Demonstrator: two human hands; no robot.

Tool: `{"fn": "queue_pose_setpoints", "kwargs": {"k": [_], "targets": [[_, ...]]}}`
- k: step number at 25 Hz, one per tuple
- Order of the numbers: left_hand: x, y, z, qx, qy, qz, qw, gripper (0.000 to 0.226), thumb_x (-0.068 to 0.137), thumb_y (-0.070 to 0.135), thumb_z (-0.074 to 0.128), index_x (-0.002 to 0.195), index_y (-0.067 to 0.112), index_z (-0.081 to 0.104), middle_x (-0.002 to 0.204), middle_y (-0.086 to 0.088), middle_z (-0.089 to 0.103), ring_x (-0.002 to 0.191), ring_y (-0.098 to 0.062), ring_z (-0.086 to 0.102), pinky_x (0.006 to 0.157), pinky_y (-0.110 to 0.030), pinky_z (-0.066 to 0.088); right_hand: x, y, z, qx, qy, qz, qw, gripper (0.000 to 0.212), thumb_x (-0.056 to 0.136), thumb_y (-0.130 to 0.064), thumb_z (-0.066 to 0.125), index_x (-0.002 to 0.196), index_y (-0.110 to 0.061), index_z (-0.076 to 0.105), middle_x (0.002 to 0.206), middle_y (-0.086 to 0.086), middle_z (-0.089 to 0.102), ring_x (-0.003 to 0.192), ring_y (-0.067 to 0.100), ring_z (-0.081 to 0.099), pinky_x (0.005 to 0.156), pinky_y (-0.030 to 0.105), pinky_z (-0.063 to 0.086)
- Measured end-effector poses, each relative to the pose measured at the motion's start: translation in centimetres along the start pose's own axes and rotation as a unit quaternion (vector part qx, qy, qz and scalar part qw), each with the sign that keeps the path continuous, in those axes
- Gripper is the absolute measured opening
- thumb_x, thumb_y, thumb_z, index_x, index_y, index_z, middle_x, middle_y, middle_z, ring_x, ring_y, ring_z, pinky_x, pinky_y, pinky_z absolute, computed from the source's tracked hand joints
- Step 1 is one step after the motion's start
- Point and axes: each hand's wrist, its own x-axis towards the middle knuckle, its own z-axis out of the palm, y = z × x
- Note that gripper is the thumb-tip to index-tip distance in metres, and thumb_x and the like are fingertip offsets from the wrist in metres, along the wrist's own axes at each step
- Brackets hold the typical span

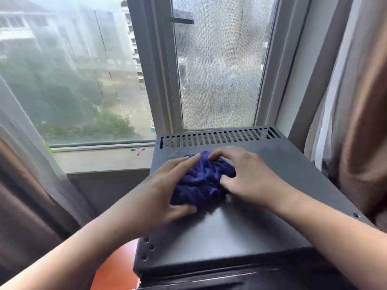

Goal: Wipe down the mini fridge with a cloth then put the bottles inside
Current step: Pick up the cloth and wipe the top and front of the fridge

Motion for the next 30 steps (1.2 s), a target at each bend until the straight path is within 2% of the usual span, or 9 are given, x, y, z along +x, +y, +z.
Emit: {"fn": "queue_pose_setpoints", "kwargs": {"k": [3,7,9,14,18,22,25,28,30], "targets": [[1.7,0.0,-0.5,-0.137,-0.018,-0.041,0.990,0.085,0.084,0.028,0.080,0.152,0.045,0.032,0.147,0.018,0.049,0.133,0.008,0.047,0.111,-0.021,0.042,2.1,-0.4,-0.8,-0.003,0.053,0.060,0.997,0.044,0.088,-0.021,0.066,0.131,-0.027,0.065,0.134,0.000,0.067,0.126,0.018,0.059,0.104,0.017,0.036],[0.5,-1.7,-2.6,-0.171,-0.008,-0.047,0.984,0.070,0.084,0.006,0.065,0.139,0.046,0.047,0.133,0.019,0.059,0.121,-0.001,0.060,0.090,-0.021,0.055,-0.8,-3.6,1.2,-0.061,-0.128,0.058,0.988,0.105,0.065,-0.087,0.057,0.158,-0.048,0.026,0.169,0.005,0.025,0.159,0.025,0.016,0.129,0.045,0.019],[-0.6,-2.8,-3.6,-0.126,0.035,-0.045,0.990,0.059,0.086,0.002,0.061,0.132,0.040,0.057,0.126,0.023,0.063,0.118,0.001,0.061,0.089,-0.021,0.055,-0.8,-3.9,3.7,-0.133,-0.109,0.058,0.983,0.103,0.067,-0.088,0.059,0.156,-0.051,0.022,0.169,0.014,0.014,0.159,0.037,0.004,0.128,0.053,0.013],[-2.3,-4.8,-3.9,-0.160,0.076,-0.090,0.980,0.045,0.094,0.010,0.065,0.127,0.039,0.064,0.128,0.021,0.064,0.112,0.004,0.065,0.101,-0.028,0.051,5.1,-3.5,5.1,-0.133,-0.068,0.047,0.988,0.088,0.081,-0.073,0.066,0.154,-0.033,0.040,0.158,0.017,0.033,0.152,0.038,0.023,0.128,0.044,0.014],[-1.2,-6.1,-2.9,-0.092,0.063,-0.076,0.991,0.052,0.095,0.016,0.063,0.143,0.035,0.052,0.146,0.017,0.050,0.125,0.013,0.047,0.111,-0.021,0.042,4.4,-5.0,5.4,-0.113,-0.069,-0.034,0.991,0.069,0.083,-0.058,0.075,0.140,-0.023,0.057,0.144,0.006,0.052,0.138,0.025,0.047,0.120,0.032,0.030],[-4.0,-5.9,-2.1,-0.083,-0.015,-0.040,0.996,0.063,0.090,0.059,0.047,0.150,0.042,0.039,0.158,0.020,0.035,0.145,0.010,0.025,0.124,-0.027,0.021,-2.7,-7.7,5.4,-0.029,-0.119,-0.145,0.982,0.046,0.077,-0.036,0.083,0.116,-0.022,0.063,0.117,-0.007,0.057,0.111,0.009,0.059,0.104,0.019,0.042],[-6.0,-5.8,-2.0,-0.080,-0.012,-0.021,0.996,0.059,0.090,0.062,0.042,0.147,0.044,0.043,0.155,0.023,0.041,0.145,0.008,0.029,0.121,-0.025,0.023,-3.2,-7.7,5.4,0.018,-0.125,-0.137,0.982,0.065,0.073,-0.037,0.086,0.126,-0.030,0.049,0.122,-0.008,0.056,0.116,0.006,0.057,0.105,0.024,0.045],[-6.9,-6.8,-2.5,-0.093,0.074,-0.058,0.991,0.053,0.091,0.055,0.049,0.144,0.047,0.045,0.142,0.034,0.047,0.136,0.016,0.037,0.113,-0.013,0.027,1.2,-7.3,6.1,-0.099,-0.117,-0.110,0.982,0.100,0.069,-0.059,0.080,0.154,-0.042,0.030,0.161,0.003,0.026,0.153,0.022,0.024,0.127,0.043,0.022],[-7.1,-8.1,-2.7,-0.130,0.094,-0.100,0.982,0.056,0.092,0.053,0.051,0.146,0.043,0.045,0.144,0.029,0.050,0.137,0.011,0.041,0.118,-0.022,0.029,5.1,-7.3,6.9,-0.138,-0.141,-0.084,0.977,0.106,0.063,-0.071,0.069,0.157,-0.044,0.028,0.168,0.005,0.019,0.157,0.028,0.018,0.128,0.052,0.017]]}}
